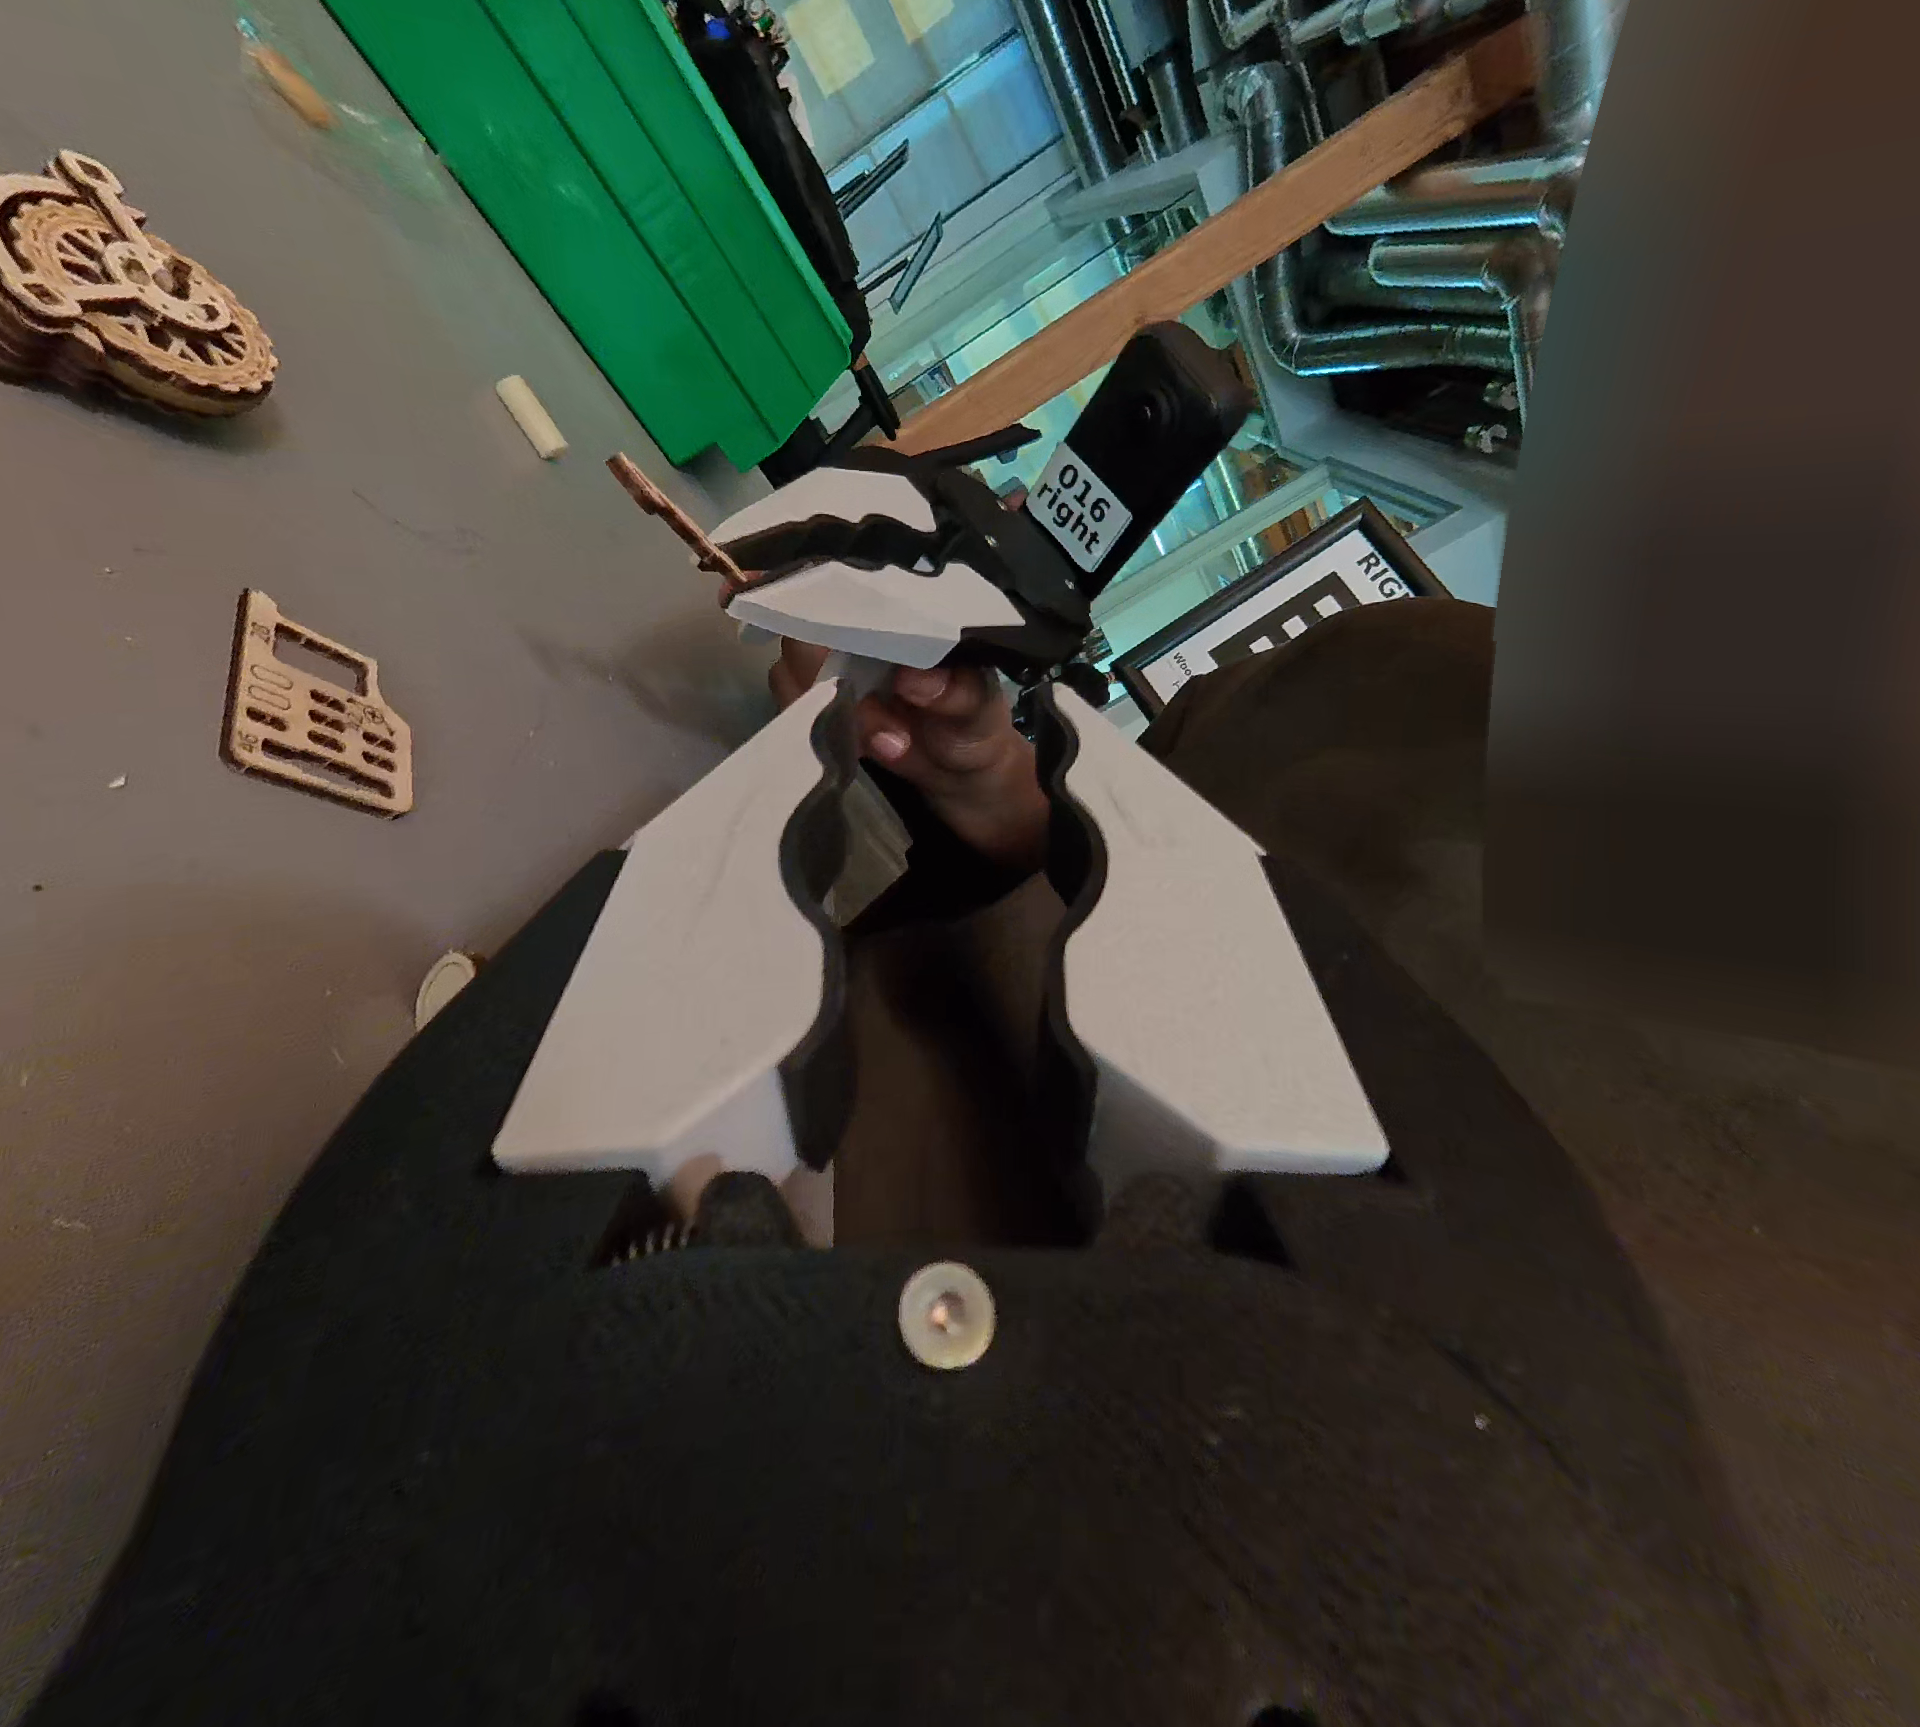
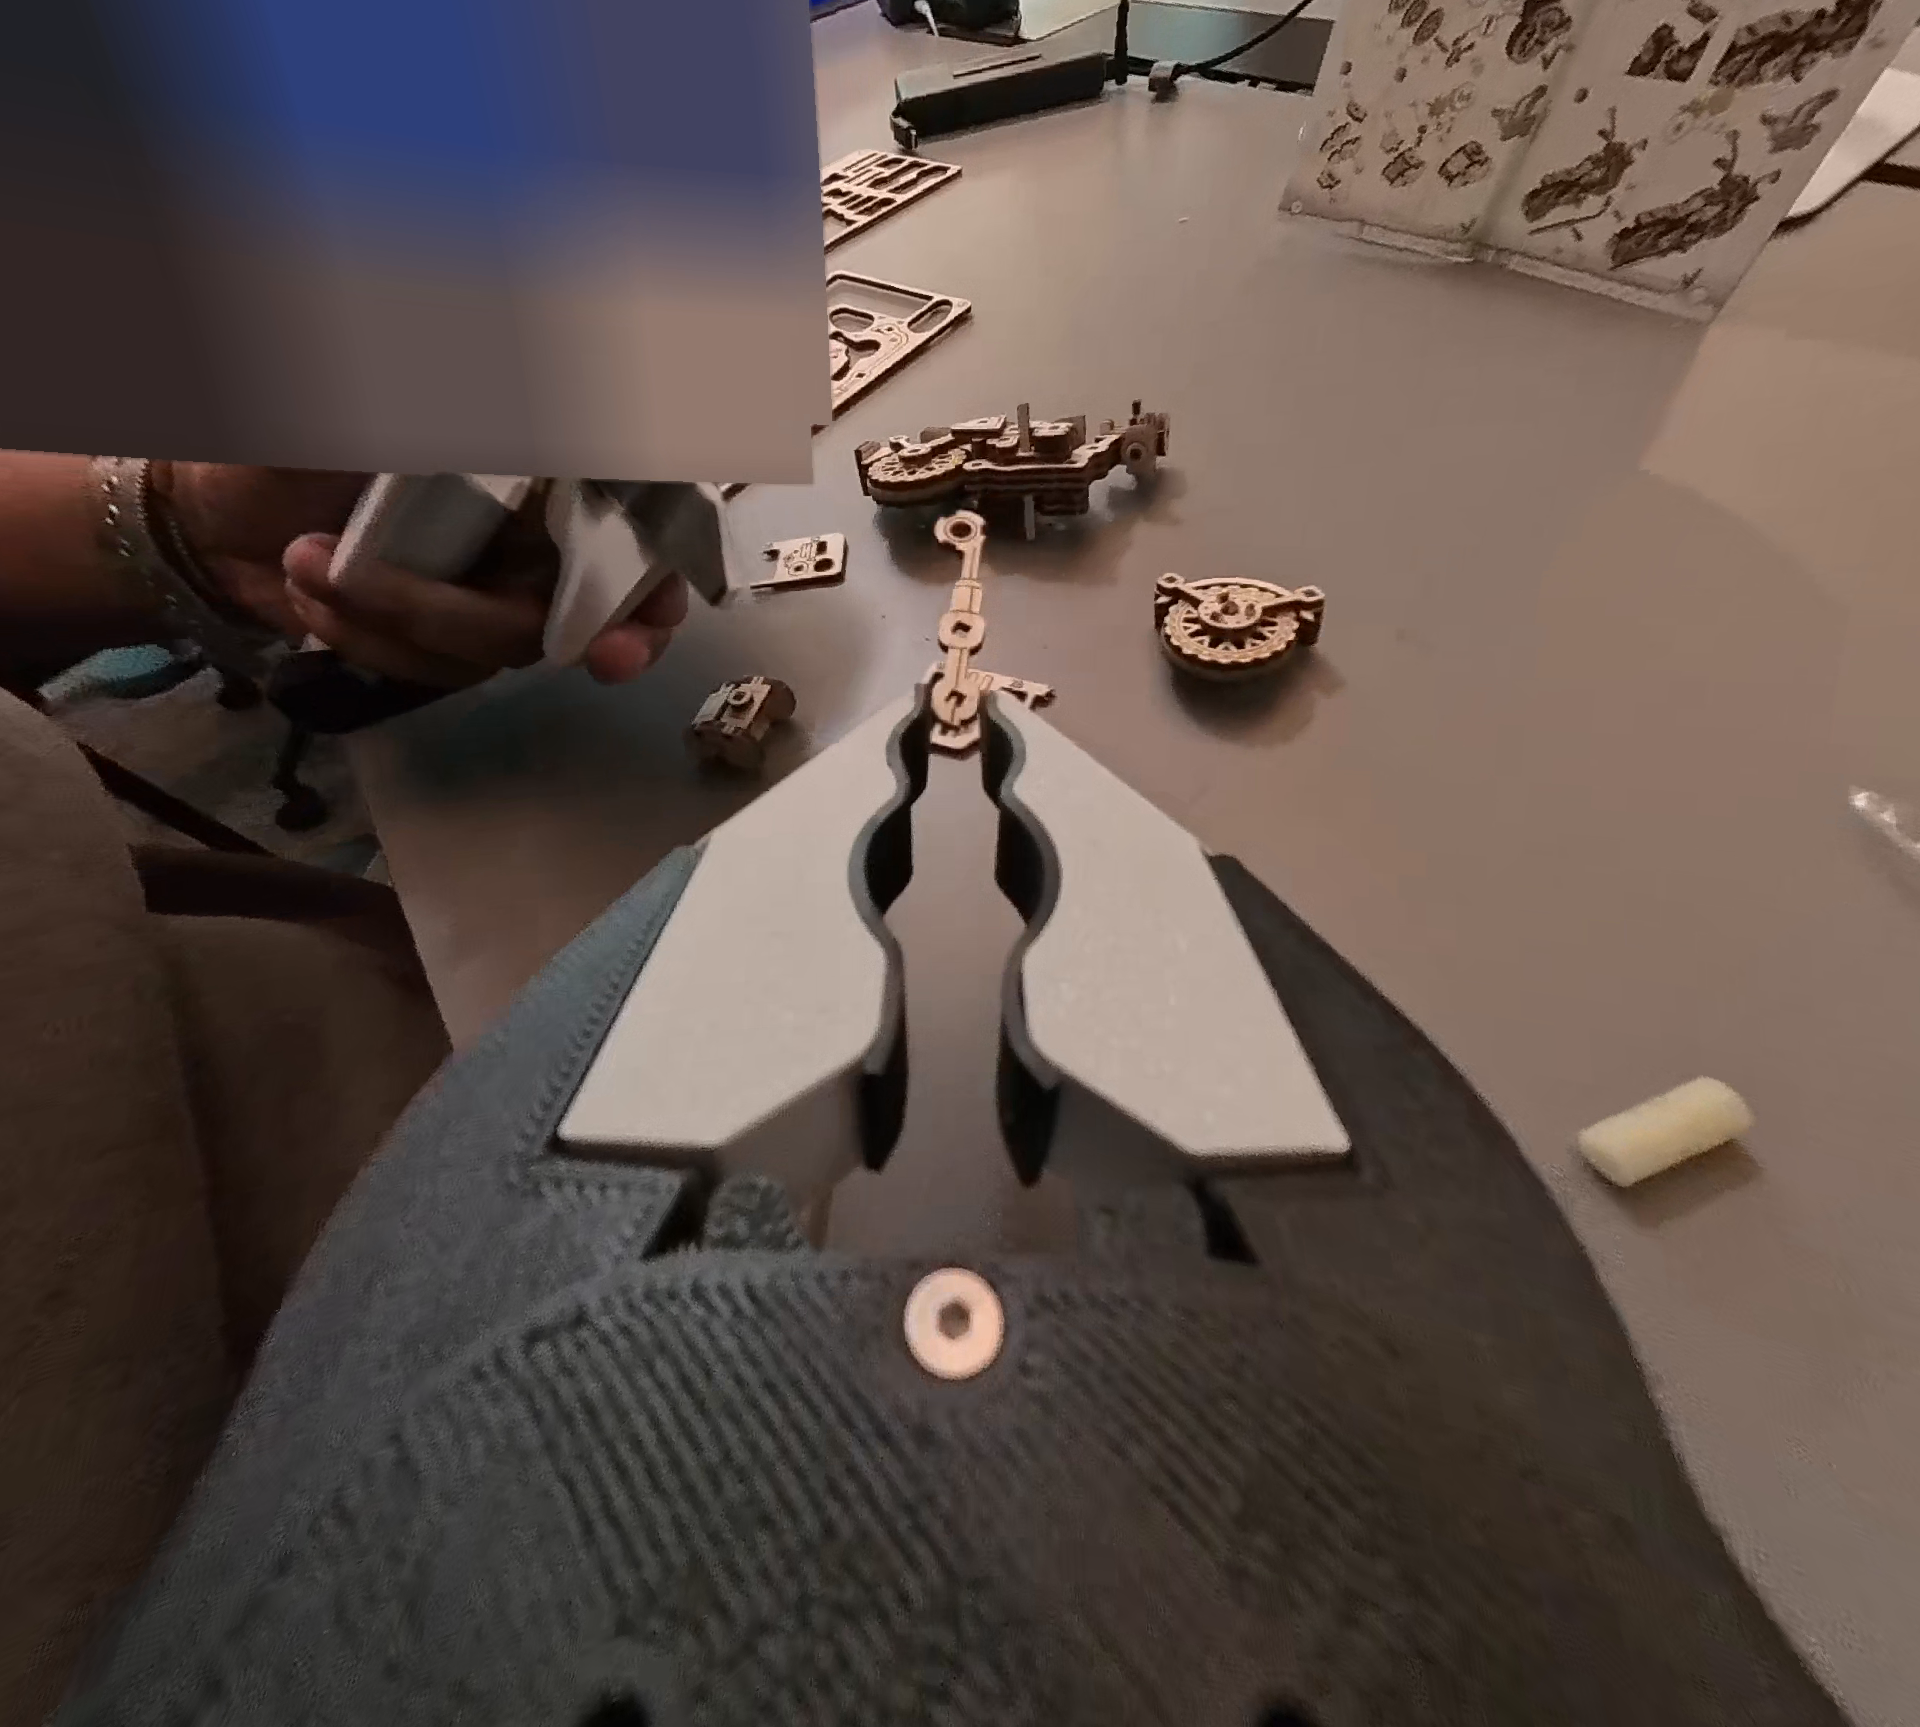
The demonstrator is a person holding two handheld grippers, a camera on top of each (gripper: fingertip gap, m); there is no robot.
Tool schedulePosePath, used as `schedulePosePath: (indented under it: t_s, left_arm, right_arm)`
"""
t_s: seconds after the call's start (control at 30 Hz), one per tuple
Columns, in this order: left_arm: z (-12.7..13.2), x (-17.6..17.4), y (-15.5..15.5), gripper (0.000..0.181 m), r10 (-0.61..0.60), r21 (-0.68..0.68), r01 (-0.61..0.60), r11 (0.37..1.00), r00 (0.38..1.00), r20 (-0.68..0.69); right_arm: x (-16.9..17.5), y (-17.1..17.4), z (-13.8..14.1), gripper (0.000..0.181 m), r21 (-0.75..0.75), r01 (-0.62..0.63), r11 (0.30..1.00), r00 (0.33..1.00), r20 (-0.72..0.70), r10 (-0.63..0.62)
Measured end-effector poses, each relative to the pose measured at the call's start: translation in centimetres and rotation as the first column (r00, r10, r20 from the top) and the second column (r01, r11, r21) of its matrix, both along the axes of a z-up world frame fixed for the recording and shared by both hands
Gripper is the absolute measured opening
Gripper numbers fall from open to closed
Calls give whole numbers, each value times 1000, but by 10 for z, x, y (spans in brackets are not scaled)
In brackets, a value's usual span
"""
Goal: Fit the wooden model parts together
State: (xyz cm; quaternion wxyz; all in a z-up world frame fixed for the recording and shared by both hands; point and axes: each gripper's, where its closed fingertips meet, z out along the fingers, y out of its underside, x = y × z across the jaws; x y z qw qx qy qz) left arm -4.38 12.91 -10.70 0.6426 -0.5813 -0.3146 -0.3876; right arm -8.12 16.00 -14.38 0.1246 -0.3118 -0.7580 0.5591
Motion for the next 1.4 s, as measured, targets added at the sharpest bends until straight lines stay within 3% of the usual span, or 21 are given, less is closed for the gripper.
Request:
schedulePosePath:
  t_s: [1.4]
  left_arm:
    - [0, 1, 0, 32, -10, -2, 10, 1000, 1000, -11]
  right_arm:
    - [-4, 6, 0, 7, -158, 20, 987, 984, 177, 8]
